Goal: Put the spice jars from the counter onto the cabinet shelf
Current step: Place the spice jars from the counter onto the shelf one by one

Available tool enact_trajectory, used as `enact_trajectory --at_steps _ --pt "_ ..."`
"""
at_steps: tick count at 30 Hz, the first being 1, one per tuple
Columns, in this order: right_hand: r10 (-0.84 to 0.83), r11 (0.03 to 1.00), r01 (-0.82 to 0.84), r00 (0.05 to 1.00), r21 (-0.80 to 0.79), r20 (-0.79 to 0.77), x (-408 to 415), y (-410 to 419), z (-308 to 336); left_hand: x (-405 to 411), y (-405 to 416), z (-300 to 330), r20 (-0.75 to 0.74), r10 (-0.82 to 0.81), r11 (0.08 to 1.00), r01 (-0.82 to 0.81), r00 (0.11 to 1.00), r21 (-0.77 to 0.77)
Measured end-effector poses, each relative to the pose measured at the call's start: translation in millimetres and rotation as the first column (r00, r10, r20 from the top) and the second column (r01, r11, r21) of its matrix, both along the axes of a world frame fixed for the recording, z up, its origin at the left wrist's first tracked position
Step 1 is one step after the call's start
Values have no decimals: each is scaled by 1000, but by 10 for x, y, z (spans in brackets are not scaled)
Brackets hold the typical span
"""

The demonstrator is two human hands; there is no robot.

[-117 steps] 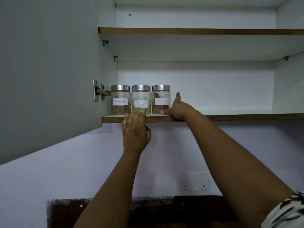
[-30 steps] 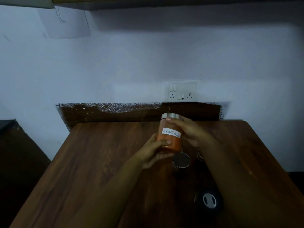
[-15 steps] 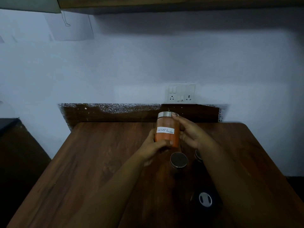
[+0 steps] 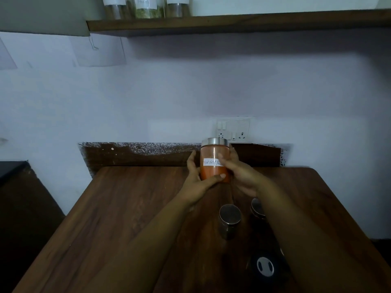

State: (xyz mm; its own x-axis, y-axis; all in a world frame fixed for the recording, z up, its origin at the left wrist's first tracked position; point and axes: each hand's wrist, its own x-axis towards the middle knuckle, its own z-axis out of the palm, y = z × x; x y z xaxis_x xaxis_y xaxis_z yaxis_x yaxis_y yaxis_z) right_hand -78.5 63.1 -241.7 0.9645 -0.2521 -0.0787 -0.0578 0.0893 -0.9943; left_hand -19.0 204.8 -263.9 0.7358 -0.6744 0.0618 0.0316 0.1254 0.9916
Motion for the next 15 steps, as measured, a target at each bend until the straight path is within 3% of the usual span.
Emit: enact_trajectory --at_steps 4,7,10,15 --pt "87 954 -74 996 -291 31 17 22 315 265 81 348 121 -210 978 210 970 15" --pt "77 953 -27 985 -302 156 68 -36 714 477 141 800 297 -326 945 307 897 112" --pt "54 923 76 945 -378 322 159 -18 1280 603 139 1427 547 -198 979 143 813 142" --pt "-7 832 331 809 -446 587 356 41 2344 846 114 2462 735 -4 993 92 678 -79"
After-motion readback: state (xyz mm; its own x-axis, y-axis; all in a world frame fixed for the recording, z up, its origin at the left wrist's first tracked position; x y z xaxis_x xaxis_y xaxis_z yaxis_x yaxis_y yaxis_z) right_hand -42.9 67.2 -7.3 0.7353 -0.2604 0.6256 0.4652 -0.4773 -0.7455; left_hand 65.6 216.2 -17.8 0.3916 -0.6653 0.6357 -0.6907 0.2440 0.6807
